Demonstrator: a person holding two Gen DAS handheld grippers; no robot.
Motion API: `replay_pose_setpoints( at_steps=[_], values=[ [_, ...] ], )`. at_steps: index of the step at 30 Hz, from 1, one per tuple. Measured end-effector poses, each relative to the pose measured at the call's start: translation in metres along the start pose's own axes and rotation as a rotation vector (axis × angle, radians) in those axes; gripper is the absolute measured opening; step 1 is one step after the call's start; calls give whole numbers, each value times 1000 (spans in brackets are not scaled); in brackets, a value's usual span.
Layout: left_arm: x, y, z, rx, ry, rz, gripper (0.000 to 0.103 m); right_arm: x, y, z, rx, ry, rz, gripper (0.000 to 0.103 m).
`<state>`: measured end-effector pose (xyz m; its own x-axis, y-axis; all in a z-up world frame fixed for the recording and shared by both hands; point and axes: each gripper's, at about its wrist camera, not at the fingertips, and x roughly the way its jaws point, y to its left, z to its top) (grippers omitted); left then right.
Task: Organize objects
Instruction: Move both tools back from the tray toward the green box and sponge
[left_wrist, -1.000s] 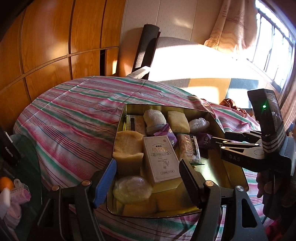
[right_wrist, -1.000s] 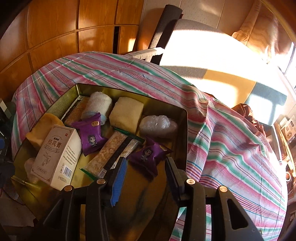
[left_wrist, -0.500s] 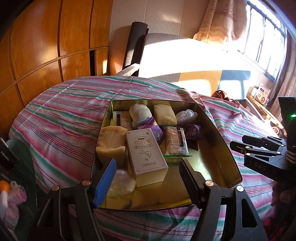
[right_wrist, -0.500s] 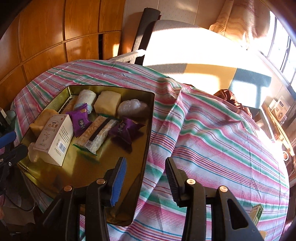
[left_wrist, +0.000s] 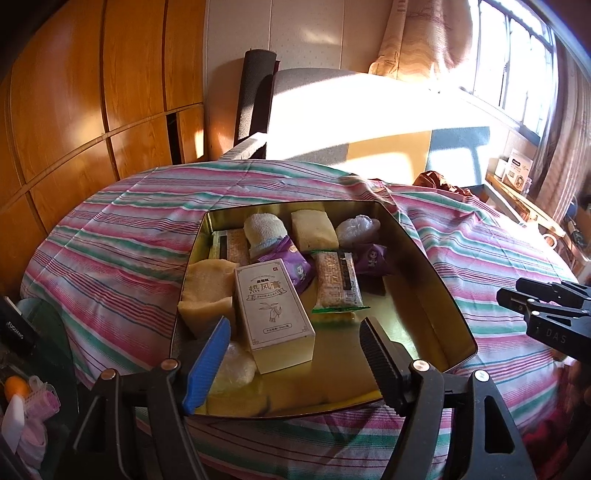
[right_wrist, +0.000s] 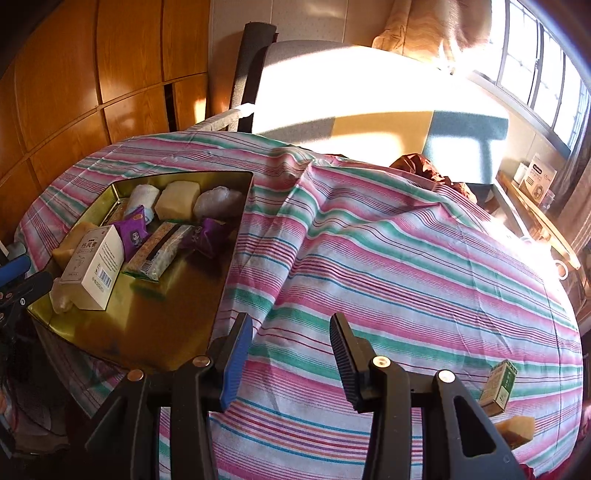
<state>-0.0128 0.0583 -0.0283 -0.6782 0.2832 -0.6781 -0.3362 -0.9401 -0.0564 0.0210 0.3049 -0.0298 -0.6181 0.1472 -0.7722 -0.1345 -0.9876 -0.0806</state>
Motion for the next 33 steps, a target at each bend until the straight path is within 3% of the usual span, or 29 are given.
replay_pose_setpoints(
  at_steps=[25,33],
  values=[
    [-1,-66,2,170,7,-99,74,-45,-174,-63,382,1,-224,44],
    [2,-103,5,251,8,-153,75,-58,-225,-87,542,-3,-243,44]
  ],
)
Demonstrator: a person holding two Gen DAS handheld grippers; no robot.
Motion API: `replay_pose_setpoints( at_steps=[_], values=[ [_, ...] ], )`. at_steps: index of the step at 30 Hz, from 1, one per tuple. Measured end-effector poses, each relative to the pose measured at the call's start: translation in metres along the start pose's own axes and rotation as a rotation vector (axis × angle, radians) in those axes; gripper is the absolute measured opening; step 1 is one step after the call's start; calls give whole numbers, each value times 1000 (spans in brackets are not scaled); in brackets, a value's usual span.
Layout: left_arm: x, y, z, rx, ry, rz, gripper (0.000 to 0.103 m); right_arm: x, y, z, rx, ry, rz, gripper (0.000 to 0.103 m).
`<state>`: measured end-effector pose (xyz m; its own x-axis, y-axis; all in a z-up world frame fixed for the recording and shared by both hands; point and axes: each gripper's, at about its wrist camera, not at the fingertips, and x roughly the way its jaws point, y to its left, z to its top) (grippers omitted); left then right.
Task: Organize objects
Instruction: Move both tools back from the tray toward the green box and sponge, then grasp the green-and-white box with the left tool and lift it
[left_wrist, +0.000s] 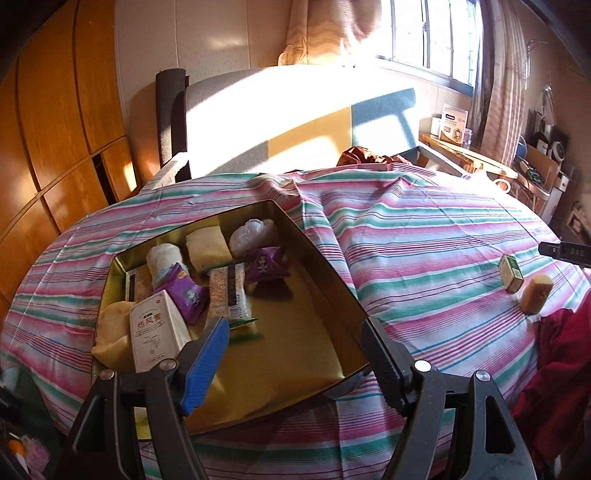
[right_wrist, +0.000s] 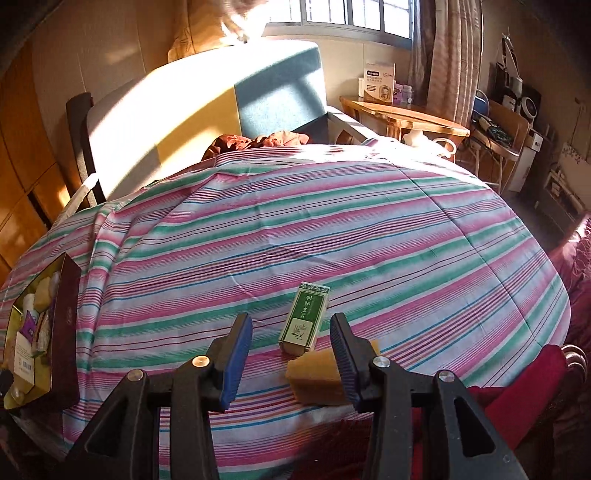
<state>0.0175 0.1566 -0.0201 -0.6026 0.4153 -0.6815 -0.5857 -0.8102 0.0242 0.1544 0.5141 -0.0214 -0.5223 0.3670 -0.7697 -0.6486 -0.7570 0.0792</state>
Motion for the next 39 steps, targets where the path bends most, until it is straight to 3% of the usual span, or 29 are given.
replay_pose_setpoints(
  at_steps=[12,18,24,28,31,37,39],
  values=[
    [23,-45,7,101,39,-55,75,8,-33,-4,194,25,121,44],
    [37,-74,14,153,59,-100,75,6,-56,-8,340,-19,204,44],
    [56,-107,20,201,97,-157,75,0,-70,-12,437,-78,225,44],
    [70,-136,29,235,119,-211,75,-9,-89,-21,549,-158,258,45],
    [82,-160,38,258,141,-269,75,-13,-98,-25,598,-201,282,52],
    [113,-215,57,258,230,-436,75,-13,-99,-24,607,-213,311,52],
    [124,-233,63,257,251,-459,75,-12,-100,-24,605,-207,320,52]
  ],
)
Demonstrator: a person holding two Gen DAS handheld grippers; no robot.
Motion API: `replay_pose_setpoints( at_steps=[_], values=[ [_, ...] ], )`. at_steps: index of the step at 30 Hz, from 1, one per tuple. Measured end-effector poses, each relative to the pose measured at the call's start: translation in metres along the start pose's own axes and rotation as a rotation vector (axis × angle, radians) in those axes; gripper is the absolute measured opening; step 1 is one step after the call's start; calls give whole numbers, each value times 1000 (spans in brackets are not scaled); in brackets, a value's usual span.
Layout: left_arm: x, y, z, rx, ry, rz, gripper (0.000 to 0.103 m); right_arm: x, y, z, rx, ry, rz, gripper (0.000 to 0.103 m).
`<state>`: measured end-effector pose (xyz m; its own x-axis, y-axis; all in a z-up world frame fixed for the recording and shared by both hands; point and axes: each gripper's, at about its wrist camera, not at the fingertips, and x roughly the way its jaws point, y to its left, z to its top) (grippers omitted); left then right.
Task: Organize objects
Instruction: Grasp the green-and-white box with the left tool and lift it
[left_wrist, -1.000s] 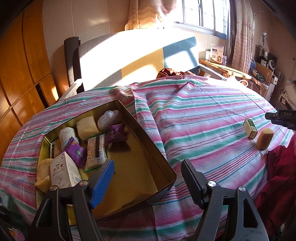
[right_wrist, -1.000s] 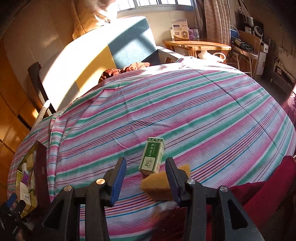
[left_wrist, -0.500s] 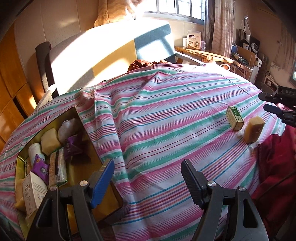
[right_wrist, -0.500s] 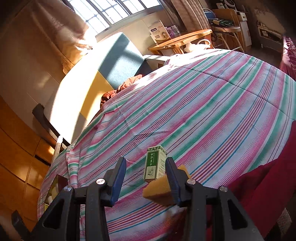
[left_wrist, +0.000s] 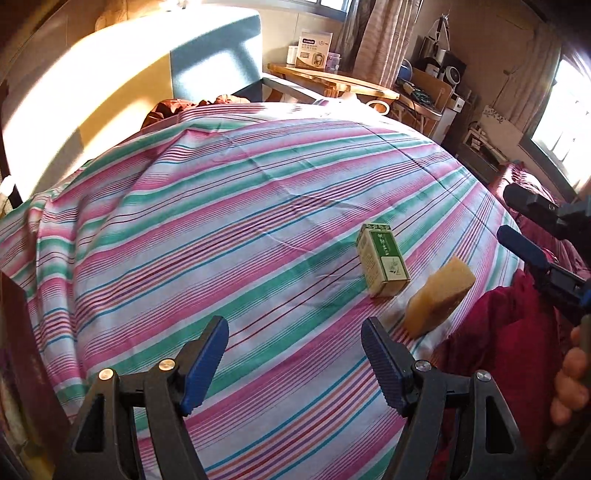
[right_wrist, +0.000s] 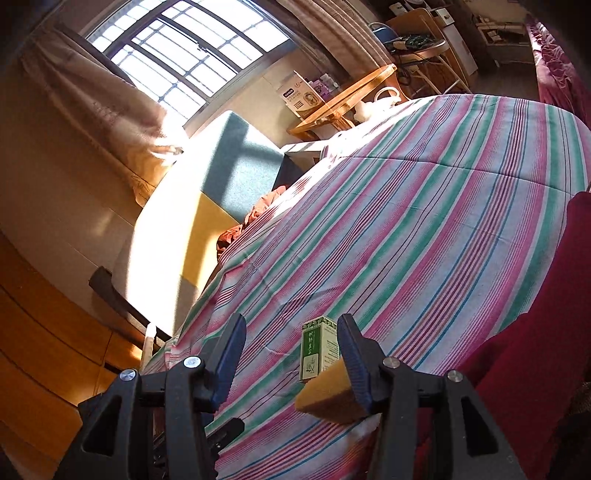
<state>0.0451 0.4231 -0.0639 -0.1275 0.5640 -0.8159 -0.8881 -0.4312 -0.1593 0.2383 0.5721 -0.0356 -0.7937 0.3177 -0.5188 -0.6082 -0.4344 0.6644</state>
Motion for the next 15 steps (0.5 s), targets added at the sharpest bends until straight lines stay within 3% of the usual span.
replay_pose_setpoints(
  at_steps=[9,15],
  values=[
    [51,-37,49,-33,59,-162,75,-2,-4,-1,18,-5,49,52],
    [94,-50,60,-31,150,-172,72,-3,-7,-2,29,-13,65,52]
  ],
)
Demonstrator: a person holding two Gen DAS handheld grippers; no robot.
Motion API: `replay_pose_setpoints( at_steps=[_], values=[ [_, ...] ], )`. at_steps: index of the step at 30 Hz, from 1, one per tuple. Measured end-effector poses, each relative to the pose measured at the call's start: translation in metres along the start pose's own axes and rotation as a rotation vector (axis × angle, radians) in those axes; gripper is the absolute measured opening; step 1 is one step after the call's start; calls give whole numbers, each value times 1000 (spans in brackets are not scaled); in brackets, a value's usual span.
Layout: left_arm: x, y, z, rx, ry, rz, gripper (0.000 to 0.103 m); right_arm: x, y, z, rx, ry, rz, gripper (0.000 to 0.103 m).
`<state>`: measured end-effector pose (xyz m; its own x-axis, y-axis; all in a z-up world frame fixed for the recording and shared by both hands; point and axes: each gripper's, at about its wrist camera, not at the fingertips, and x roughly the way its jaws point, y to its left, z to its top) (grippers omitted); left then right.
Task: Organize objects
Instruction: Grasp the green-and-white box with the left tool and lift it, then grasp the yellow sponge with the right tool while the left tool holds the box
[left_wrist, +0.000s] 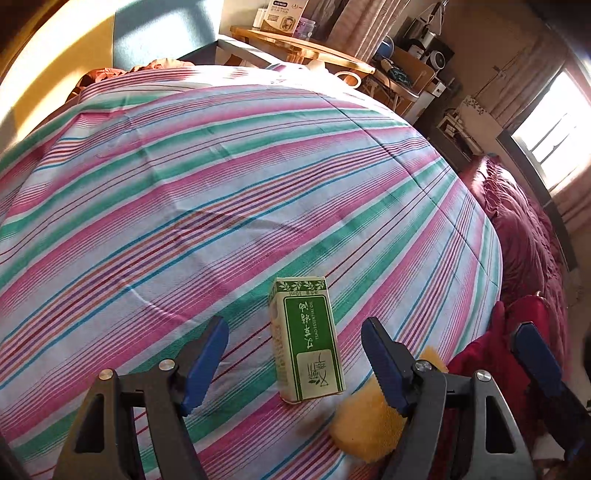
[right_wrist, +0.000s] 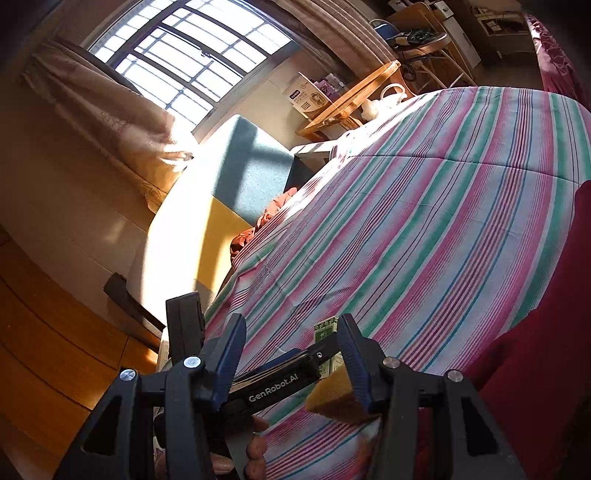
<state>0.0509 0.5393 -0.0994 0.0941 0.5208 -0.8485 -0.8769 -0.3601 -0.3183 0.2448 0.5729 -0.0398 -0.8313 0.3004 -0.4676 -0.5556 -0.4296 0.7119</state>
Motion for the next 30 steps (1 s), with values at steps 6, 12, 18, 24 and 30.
replay_pose_setpoints(
  at_steps=[6,12,18,24,30],
  values=[
    [-4,17,-12,-17,-12,2,33,4,2,0,-8,20,-9,52],
    [-42,54,-55,-46,-76,105,33,13,6,-1,-37,72,-61,52],
    [-78,72,-109,-42,-124,190,33,27,13,-3,-84,143,-171,53],
    [-103,77,-154,-43,-160,206,33,44,22,-6,-155,241,-266,69],
    [-115,85,-173,-72,-179,183,33,63,34,-11,-294,361,-404,84]
  ],
)
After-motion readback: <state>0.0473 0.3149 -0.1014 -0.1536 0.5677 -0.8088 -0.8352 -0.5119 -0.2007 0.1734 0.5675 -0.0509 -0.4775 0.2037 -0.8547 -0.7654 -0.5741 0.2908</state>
